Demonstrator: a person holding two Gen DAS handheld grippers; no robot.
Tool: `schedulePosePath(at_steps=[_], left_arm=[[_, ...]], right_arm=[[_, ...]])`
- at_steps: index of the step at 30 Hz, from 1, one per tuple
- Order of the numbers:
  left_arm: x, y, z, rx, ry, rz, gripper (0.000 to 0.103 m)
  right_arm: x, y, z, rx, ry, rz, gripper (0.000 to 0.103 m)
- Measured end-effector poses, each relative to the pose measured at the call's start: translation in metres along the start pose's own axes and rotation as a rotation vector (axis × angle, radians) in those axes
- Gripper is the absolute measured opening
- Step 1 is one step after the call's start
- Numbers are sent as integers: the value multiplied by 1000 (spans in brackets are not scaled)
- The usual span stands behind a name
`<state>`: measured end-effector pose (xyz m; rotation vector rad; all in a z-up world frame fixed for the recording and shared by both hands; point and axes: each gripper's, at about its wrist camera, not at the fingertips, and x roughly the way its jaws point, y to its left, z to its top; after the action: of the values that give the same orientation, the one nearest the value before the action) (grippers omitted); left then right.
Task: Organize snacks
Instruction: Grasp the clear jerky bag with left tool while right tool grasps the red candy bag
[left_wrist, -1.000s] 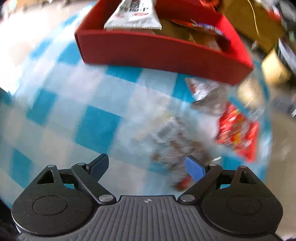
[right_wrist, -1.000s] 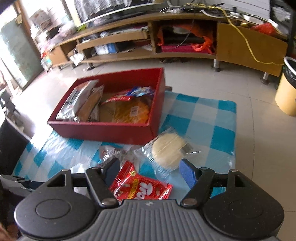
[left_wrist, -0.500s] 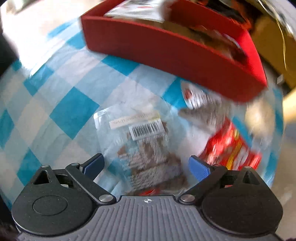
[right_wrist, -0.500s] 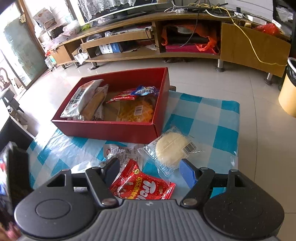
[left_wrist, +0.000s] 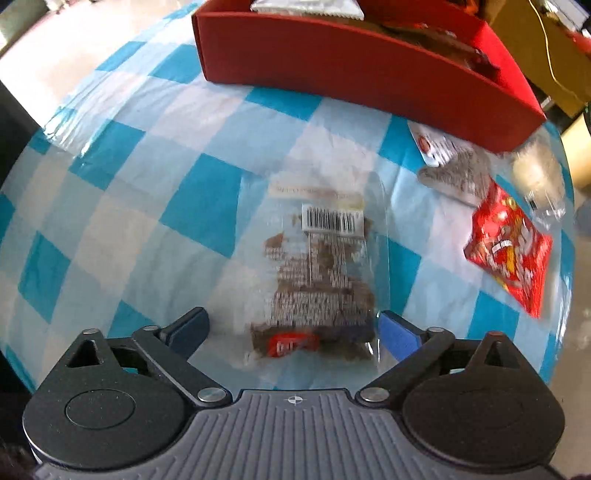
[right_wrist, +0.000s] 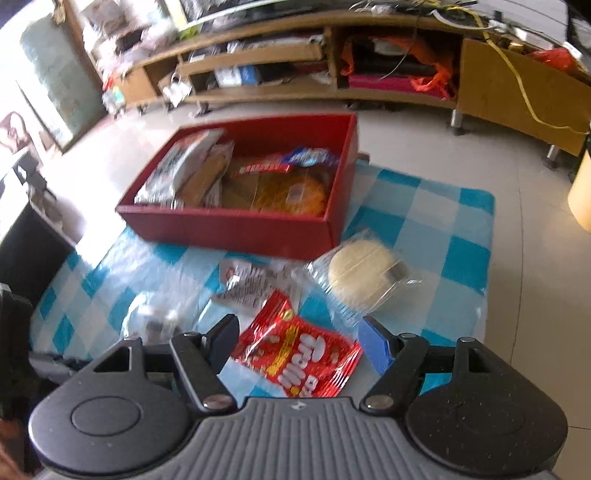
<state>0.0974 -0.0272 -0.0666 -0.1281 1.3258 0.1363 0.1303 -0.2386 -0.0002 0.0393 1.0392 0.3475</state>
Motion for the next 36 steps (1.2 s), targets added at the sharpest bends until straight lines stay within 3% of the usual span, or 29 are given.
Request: schedulePosePath(at_steps=[3, 6, 8, 11, 14, 17, 20, 25, 27, 30, 34, 36], left_arm=[[4, -22, -2, 72, -69, 66, 103], [-1, -36, -7, 160, -122, 84, 103], [-2, -28, -4, 159, -105, 30, 94], [-4, -7, 0, 176, -72, 12, 89], [-7, 12, 1, 206, -43, 20, 86], [-8, 31, 6, 189, -21, -31, 85], [-7, 26, 8, 205, -12, -63, 85], [-11, 28, 9, 230, -5, -111, 86], [-11, 32, 10, 228, -4, -135, 87], [-16, 39, 9, 210, 1, -173, 88], [-17, 47, 11, 198, 1, -193, 89], [-17, 49, 10, 194, 3, -202, 89]], right_arm=[[12, 6, -3, -28, 40, -4, 71], [23, 10, -4, -56, 70, 1, 71], [29, 12, -5, -76, 92, 11, 71], [38, 14, -7, -113, 124, 20, 71], [47, 17, -9, -149, 151, 30, 71], [53, 22, -9, -213, 153, 24, 71], [63, 25, -7, -264, 168, 25, 73], [80, 35, -9, -382, 169, 34, 91], [83, 37, -12, -412, 185, 22, 93], [81, 40, -20, -317, 222, -5, 94], [61, 40, -31, -160, 247, 171, 91], [50, 41, -30, -182, 214, 139, 91]])
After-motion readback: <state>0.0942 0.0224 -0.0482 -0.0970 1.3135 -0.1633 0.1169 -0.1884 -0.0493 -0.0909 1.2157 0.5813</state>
